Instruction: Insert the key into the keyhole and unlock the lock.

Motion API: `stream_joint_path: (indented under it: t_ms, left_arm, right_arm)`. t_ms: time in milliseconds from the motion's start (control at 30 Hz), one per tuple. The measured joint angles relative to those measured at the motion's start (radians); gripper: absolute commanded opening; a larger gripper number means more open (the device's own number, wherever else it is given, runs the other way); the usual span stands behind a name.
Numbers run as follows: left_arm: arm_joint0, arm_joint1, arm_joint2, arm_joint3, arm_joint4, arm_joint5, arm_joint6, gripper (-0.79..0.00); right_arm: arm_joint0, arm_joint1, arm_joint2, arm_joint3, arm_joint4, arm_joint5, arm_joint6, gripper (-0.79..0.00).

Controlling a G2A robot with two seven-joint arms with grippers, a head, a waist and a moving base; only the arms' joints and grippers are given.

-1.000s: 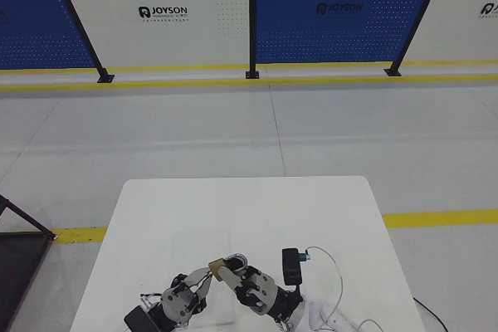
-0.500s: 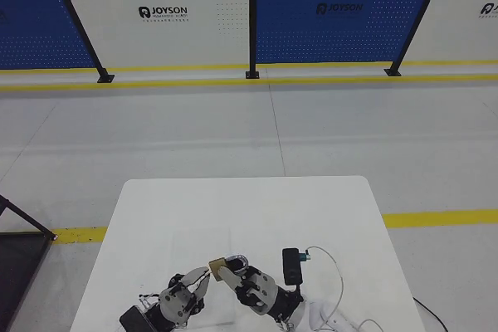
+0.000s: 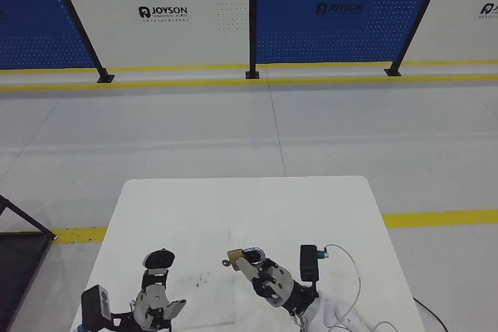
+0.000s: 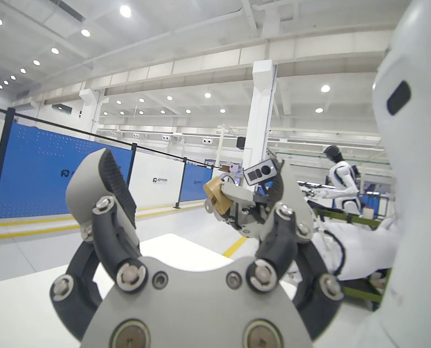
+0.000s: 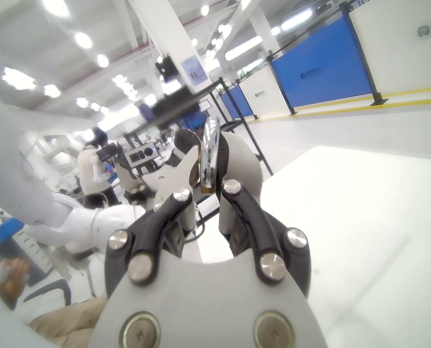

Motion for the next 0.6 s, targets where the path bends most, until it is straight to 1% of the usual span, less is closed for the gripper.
stream_joint_path:
  t_ms: [133, 167, 267, 367, 500, 600]
  left_arm:
    - [0.051, 0.02, -0.071, -0.024, -0.119, -0.116, -0.119, 0.0]
    - [0.062, 0.025, -0.094, -0.026, -0.153, -0.157, -0.159, 0.0]
    - [0.082, 0.033, -0.146, -0.033, -0.243, -0.23, -0.233, 0.0]
    - [0.095, 0.036, -0.191, -0.026, -0.309, -0.275, -0.277, 0.0]
    - [0.115, 0.035, -0.242, -0.006, -0.354, -0.32, -0.322, 0.0]
    - [0.13, 0.032, -0.279, 0.007, -0.38, -0.349, -0.351, 0.0]
  right_arm:
    - [-0.011, 0.013, 0.031, 0.01, 0.053, -0.018, 0.096, -0.785]
    - [-0.008, 0.016, 0.033, 0.016, 0.07, -0.02, 0.141, -0.785]
    - [0.012, 0.022, 0.022, 0.035, 0.075, 0.004, 0.269, -0.785]
    - [0.04, 0.02, -0.015, 0.053, 0.066, 0.038, 0.368, -0.785]
    - [0.086, 0.01, -0.078, 0.087, 0.067, 0.062, 0.438, -0.785]
    - [0.128, 0.0, -0.123, 0.118, 0.1, 0.069, 0.474, -0.785]
